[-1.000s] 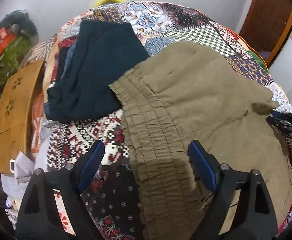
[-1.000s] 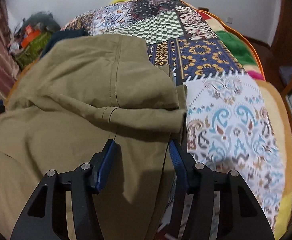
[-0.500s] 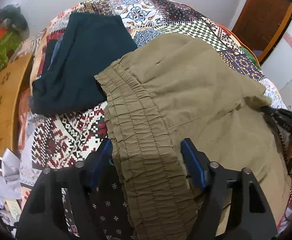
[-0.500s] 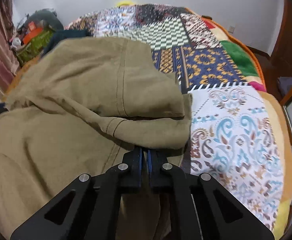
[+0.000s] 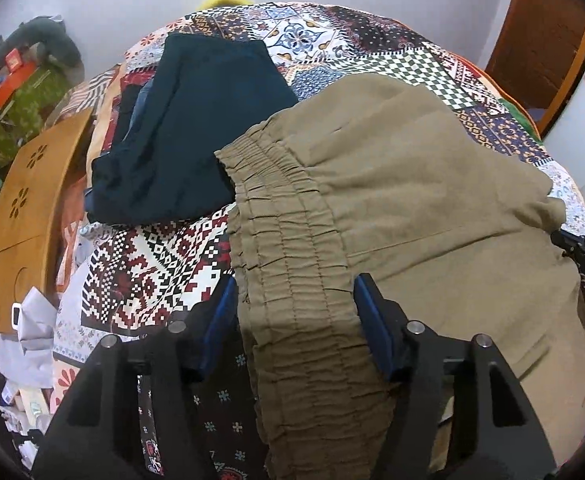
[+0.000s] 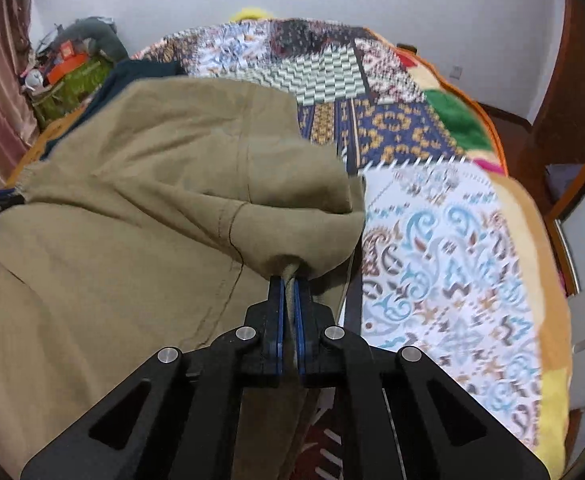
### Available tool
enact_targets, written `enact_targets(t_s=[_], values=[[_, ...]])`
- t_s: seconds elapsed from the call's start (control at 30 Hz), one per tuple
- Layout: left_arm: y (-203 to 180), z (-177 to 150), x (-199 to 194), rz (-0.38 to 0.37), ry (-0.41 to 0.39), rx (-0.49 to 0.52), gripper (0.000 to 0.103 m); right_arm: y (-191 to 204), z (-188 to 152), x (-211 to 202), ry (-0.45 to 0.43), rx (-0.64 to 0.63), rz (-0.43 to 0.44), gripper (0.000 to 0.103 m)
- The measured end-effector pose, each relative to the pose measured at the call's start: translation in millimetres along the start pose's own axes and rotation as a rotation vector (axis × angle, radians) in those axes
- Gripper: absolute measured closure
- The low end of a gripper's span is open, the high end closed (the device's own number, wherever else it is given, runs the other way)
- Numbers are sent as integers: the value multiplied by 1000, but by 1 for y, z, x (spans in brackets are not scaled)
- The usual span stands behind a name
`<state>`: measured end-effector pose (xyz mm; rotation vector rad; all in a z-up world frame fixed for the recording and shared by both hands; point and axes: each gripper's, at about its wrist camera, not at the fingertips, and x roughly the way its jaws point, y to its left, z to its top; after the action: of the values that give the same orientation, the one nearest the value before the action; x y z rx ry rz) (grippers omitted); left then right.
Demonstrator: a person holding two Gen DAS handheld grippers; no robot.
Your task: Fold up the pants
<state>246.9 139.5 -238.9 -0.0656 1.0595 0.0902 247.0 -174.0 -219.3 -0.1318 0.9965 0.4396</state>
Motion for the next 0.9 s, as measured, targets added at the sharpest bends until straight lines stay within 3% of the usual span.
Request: enact_targets(t_s=[0.23, 0.47, 0.63, 0.73, 0.9], values=[[2, 2, -2, -19, 9, 29, 37, -3, 5, 3, 28, 13, 7, 95], [-3, 14, -27, -8, -26, 92, 36, -5, 6, -32, -39, 25, 37, 92], [5, 36, -24, -9, -20, 73, 34, -9, 18, -49, -110, 39, 52, 69], [7, 49, -12, -7, 2, 76, 34, -15, 29, -46, -134, 51, 44, 60], [9, 60, 11, -19, 45, 56, 34, -26, 44, -20, -98, 70, 39, 59]])
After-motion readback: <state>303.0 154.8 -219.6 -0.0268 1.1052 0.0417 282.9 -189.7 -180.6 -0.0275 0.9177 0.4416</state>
